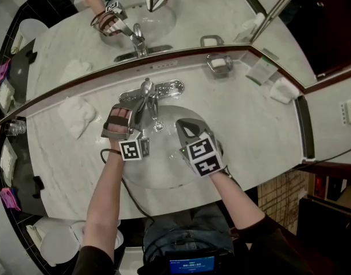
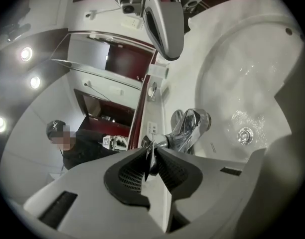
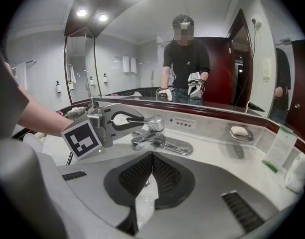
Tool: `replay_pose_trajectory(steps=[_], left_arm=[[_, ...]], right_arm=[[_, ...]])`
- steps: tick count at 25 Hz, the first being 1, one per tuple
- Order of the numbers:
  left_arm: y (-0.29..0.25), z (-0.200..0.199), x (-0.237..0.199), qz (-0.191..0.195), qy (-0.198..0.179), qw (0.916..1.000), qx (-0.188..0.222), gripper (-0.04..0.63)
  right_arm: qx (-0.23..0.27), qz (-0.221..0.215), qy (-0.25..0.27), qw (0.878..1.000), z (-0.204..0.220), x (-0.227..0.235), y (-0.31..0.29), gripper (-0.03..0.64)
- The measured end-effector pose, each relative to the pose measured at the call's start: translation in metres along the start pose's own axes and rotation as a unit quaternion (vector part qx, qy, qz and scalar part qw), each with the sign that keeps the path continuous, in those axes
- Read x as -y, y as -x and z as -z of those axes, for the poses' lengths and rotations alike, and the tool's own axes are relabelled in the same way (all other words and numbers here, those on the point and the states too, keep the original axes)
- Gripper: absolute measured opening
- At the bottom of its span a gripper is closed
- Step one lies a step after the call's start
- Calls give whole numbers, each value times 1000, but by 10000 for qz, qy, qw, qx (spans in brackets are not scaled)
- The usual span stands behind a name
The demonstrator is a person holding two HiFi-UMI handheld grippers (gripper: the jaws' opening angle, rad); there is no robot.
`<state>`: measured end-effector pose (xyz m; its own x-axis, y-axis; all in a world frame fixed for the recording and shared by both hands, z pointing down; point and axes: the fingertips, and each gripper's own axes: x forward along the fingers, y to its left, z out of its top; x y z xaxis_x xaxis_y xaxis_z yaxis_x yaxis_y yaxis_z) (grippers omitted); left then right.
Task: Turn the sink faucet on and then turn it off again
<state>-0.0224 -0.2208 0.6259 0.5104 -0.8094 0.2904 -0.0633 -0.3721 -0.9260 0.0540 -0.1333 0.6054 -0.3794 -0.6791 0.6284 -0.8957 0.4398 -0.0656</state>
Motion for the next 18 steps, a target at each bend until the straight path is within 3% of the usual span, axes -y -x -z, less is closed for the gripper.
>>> replay_pose_trajectory(steps=[5,8,12,18], left_arm=[[0,1,0,134,161,9998,-38,66],[5,-1,0,300,201,9993,-49,108],[32,-1,-9,549,171,9982,-158,127],[89,-12,-40,581,242,9970,-444,152]], right_arm=[[19,-27,31,10000,-4,-2,1,23],[47,-28,55,10000,-8,-1,5,23],[104,-57,90,9999,-16,-6,17,23],[199,-137,161,9996,-27,-23,46,23]])
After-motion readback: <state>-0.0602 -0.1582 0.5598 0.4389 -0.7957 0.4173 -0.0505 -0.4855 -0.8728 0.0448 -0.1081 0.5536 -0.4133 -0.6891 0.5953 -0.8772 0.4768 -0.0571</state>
